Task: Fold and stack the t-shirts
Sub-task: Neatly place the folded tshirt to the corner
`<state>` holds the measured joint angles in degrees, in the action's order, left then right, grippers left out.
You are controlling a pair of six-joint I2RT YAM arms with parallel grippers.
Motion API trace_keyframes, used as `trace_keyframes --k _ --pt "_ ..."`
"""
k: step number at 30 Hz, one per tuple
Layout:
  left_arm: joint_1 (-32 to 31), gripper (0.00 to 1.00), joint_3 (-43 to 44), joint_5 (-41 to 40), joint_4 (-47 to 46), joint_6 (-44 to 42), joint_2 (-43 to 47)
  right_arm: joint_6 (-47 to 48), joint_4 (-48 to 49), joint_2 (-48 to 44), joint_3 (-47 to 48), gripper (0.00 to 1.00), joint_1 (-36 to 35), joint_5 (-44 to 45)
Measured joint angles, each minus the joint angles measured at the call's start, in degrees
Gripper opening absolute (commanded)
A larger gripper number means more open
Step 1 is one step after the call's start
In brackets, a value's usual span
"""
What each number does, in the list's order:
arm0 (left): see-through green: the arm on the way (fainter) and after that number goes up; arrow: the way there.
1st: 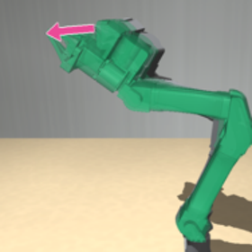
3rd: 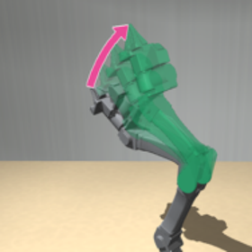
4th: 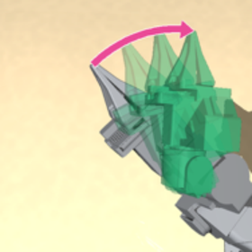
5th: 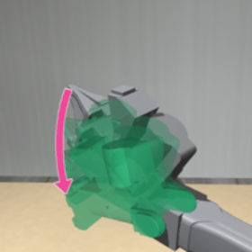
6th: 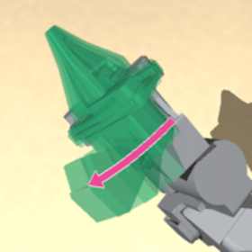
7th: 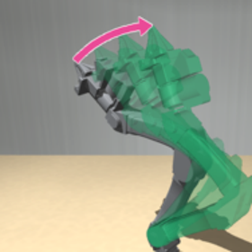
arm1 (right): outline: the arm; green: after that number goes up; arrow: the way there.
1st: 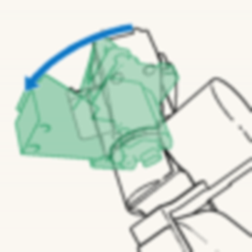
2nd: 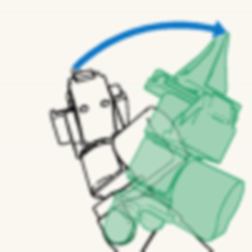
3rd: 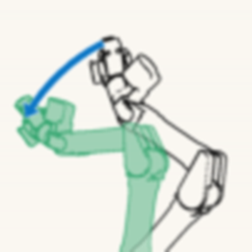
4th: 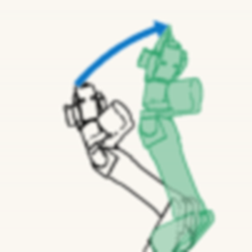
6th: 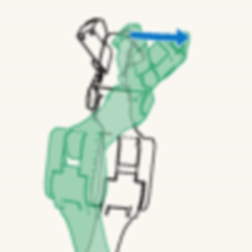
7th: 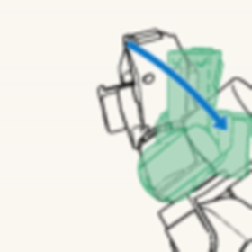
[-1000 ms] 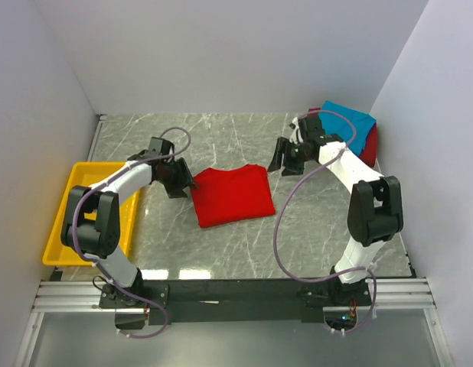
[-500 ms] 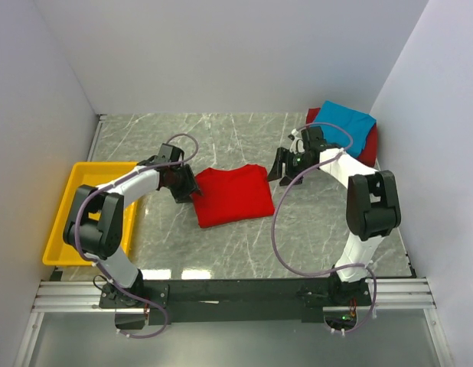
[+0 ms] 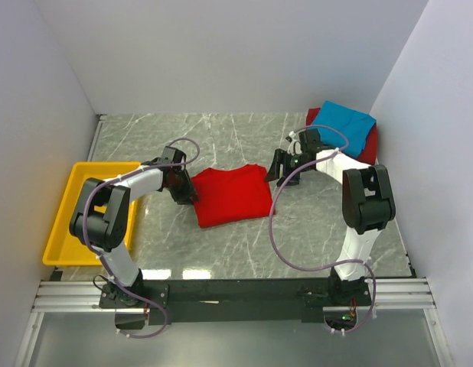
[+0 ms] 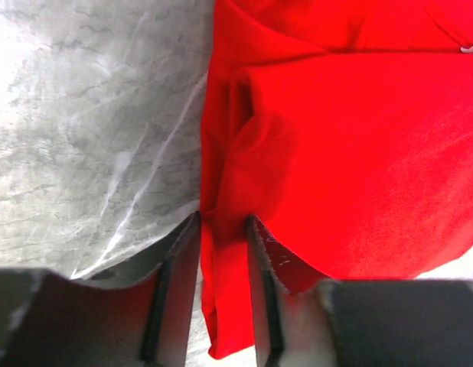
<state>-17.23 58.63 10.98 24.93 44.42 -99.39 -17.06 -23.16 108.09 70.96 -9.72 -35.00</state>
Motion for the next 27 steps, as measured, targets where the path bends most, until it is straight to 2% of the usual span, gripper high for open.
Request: trace_keyframes --k 13,20,27 --pt "0.0 0.3 0.26 -1.01 0.15 -1.62 -0.98 0.28 3.13 3.04 -1.88 0.7 0.0 -2.38" --pt "0.0 0.23 0.35 -0.24 -0.57 -1.81 -1.64 0.63 5.38 5.38 -1.88 0.71 0.31 -8.94" --pt "0.0 0.22 0.37 0.66 -1.36 -1.84 -1.99 0.44 7.37 5.77 -2.4 0.72 0.13 -10.73"
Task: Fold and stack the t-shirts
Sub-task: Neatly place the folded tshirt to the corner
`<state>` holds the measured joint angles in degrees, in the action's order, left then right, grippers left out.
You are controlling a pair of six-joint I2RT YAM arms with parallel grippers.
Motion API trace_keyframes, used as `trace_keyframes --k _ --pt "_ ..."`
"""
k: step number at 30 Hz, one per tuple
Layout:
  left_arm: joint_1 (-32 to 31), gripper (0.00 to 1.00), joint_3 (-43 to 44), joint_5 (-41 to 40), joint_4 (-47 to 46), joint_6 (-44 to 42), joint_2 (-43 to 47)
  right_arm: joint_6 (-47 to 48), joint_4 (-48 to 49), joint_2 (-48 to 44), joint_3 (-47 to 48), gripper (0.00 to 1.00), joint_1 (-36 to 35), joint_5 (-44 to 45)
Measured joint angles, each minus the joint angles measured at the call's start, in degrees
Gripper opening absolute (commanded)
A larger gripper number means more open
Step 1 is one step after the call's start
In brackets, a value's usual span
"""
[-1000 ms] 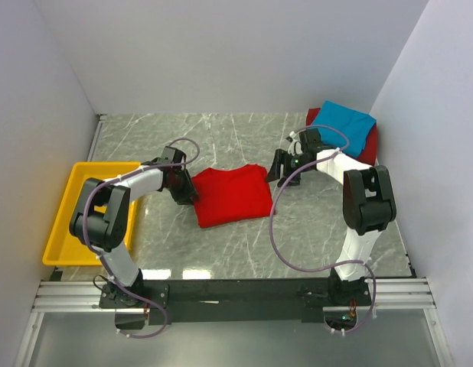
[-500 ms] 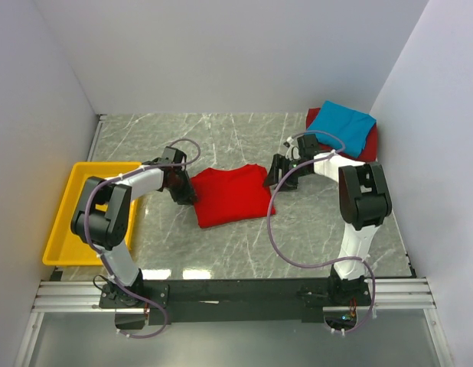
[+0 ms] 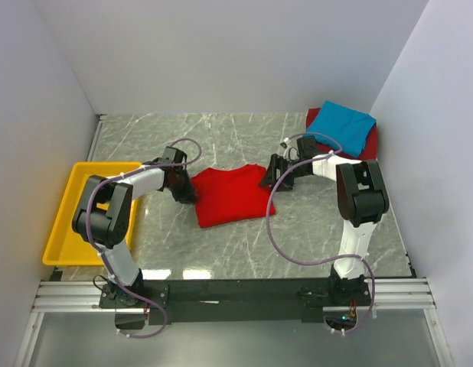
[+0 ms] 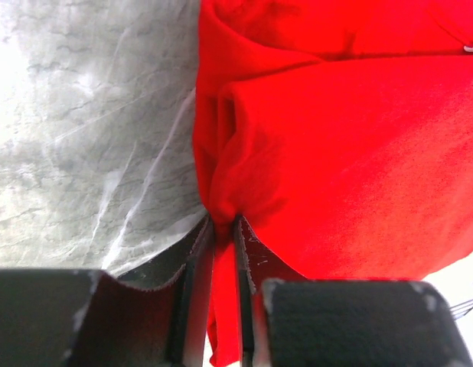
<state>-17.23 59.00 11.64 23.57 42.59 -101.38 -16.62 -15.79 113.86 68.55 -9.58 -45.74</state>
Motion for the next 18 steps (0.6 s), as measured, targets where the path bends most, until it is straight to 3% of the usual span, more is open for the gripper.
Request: trace_keyframes --k 8,14,17,18 --pt "0.04 0.21 -0.28 0.76 -0.96 0.02 -0.13 -0.13 0.92 0.5 0.92 0.68 -4.66 1.53" --pt "0.07 0.22 -0.72 1.6 -2.16 0.07 -0.13 -1.01 1.14 2.01 2.64 0.47 -8.68 4.55" --pt "0.07 0.23 -0.9 2.01 -2.64 0.09 -0.13 -1.68 0.96 3.06 3.87 0.33 -10.54 6.23" --pt "0.07 0.24 -0.92 2.1 -2.75 0.09 -0.13 -1.79 0.74 3.41 4.33 0.24 -11.17 6.91"
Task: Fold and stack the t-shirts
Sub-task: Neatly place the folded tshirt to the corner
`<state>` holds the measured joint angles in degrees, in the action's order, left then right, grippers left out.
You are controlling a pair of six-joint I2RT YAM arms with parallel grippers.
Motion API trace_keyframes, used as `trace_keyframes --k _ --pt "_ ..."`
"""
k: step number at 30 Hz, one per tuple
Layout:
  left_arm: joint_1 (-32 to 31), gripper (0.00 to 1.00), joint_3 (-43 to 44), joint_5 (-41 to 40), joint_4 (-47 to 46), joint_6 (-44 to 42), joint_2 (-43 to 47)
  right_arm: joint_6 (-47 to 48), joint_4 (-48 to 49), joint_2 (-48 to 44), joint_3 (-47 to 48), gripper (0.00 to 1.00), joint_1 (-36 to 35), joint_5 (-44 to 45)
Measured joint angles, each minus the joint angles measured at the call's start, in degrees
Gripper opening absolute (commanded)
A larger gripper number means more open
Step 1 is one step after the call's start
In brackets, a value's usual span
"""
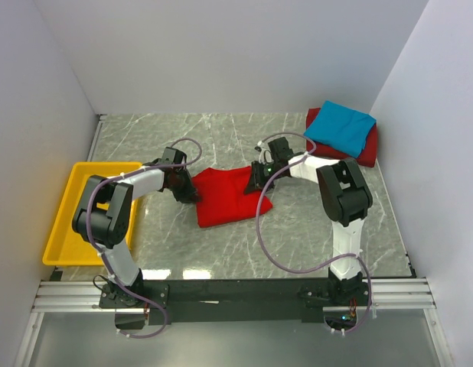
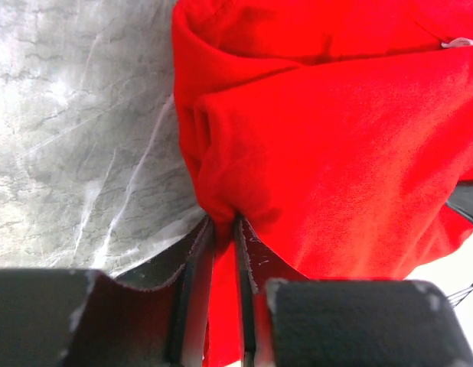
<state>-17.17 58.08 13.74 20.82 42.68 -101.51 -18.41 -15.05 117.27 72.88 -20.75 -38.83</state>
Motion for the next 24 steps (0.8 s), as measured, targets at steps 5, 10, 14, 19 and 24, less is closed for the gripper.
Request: trace_keyframes --k 5,10,14,19,24 --pt "0.0 0.47 0.02 1.29 -0.81 0.48 0.02 -0.66 -2.03 0.52 1.99 0.02 -2.16 4.15" --pt "-0.07 0.59 0.76 1.31 0.61 0.42 0.87 -0.2 -6.84 0.52 4.92 0.0 -2.32 9.09" --pt "0.26 0.62 2.71 0.02 4.33 0.17 1.73 1.18 -11.45 0.52 8.35 0.0 -1.95 15.28" --pt "2.1 0.65 6.16 -1.4 7.56 0.0 7.02 3.41 -17.38 0.52 13.22 0.0 -0.74 22.99" --pt "6.05 0.65 8.15 -2.99 8.2 0.0 13.22 5.29 -23.67 0.52 20.74 0.0 0.44 30.93"
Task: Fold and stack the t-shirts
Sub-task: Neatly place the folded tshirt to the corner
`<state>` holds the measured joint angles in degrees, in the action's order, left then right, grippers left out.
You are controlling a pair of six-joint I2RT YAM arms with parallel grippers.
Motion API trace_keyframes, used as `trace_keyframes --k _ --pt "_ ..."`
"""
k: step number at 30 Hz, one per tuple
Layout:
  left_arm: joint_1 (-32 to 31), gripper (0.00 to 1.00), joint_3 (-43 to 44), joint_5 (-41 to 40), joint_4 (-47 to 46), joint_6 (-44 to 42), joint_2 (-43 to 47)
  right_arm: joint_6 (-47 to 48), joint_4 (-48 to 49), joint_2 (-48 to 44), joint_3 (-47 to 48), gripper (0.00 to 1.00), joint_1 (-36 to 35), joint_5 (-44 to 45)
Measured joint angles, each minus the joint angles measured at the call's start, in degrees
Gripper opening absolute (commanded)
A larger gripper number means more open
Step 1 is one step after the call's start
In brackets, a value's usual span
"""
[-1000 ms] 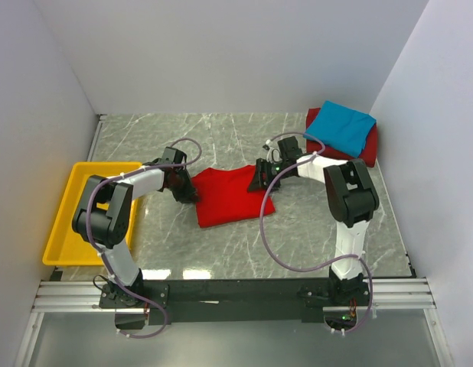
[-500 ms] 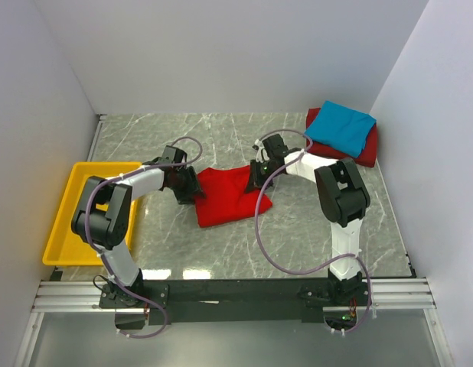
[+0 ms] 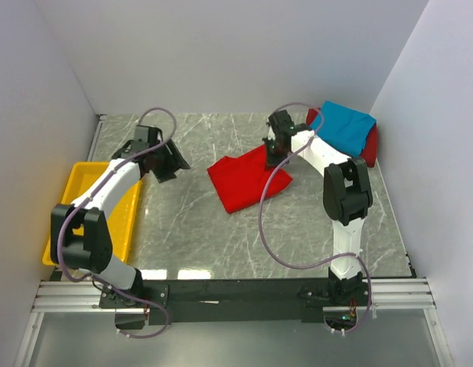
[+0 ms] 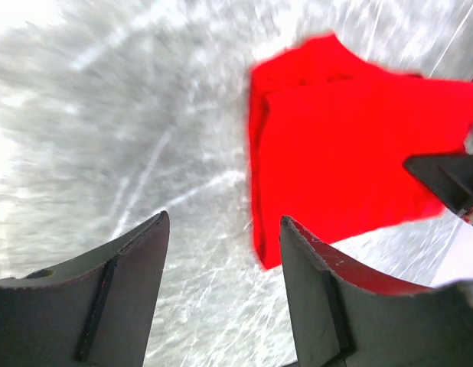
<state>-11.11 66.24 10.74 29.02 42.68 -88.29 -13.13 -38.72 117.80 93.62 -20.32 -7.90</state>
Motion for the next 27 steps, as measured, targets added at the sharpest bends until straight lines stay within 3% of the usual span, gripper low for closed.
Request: trace_keyframes --k 7,16,27 --pt "4.17 0.65 0.0 -0.57 0.44 -0.02 1.64 1.75 -6.34 2.34 13.92 0.0 1.33 9.9" --pt "8.33 0.64 0.0 0.39 0.61 -1.31 -2.32 2.32 -12.52 12.17 31.04 0.0 4.11 17.49" --pt "11.74 0.64 0.0 2.12 -0.9 -1.51 -6.75 3.21 -12.33 13.86 35.43 0.0 7.89 22.51"
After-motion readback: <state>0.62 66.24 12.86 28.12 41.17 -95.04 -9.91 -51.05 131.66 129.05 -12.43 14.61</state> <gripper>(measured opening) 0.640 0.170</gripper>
